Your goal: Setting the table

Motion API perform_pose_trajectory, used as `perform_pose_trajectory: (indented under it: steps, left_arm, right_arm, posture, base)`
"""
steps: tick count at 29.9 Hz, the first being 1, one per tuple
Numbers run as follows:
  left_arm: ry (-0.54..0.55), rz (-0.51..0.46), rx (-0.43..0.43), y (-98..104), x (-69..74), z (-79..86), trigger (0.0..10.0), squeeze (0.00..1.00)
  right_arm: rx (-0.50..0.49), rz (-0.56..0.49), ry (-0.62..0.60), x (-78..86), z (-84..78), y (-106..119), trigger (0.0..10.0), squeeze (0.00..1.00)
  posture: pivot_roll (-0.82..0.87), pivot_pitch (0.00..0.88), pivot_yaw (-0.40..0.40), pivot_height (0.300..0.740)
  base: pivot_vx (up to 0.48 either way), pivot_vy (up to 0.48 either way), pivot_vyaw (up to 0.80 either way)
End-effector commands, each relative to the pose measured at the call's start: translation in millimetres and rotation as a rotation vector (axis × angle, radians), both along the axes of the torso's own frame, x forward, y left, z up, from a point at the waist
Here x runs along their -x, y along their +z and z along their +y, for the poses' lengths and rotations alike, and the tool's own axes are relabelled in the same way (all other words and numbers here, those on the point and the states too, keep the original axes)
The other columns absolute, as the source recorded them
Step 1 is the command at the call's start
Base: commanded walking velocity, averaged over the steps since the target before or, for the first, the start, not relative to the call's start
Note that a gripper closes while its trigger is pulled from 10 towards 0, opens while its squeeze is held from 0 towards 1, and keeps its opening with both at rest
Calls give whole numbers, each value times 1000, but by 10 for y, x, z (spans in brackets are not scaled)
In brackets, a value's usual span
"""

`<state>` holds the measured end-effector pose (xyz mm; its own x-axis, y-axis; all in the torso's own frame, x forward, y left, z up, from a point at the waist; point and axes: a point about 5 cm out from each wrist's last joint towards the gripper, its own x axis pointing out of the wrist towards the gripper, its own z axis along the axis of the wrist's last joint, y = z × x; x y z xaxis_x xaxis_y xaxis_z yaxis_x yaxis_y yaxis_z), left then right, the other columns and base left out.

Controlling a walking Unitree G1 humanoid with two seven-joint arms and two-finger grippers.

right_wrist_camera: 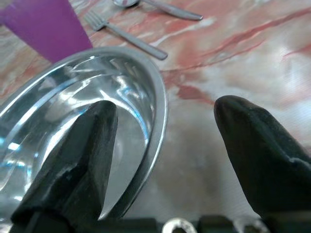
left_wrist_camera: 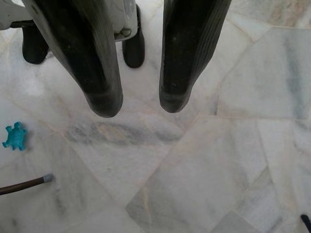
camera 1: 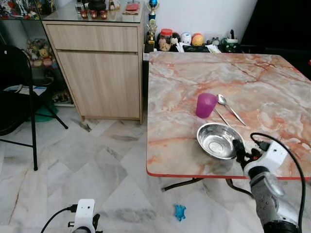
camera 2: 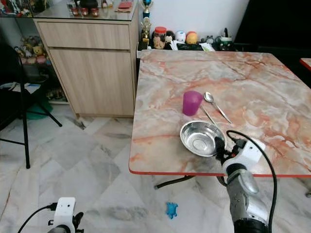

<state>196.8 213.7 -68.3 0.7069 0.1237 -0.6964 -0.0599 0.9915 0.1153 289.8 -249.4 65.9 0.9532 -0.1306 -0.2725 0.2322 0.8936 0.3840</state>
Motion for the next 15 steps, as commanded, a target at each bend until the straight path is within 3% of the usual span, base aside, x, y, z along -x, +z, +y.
perform_pose_trajectory:
  steps: [1,15]
  left_arm:
    - [-5,14,-14,-15,29,14,10000,0]
    - [-30,23,-31,-26,46,1,10000,0]
  right_arm:
    - [-14,-8,11,-30,19,29,10000,0]
    - [-48,14,31,-52,103,-36,10000,0]
  posture:
    - [83,0,-53,740]
    - [85,0,-55,740]
  base:
    - [0,0,0]
    - [0,0,0]
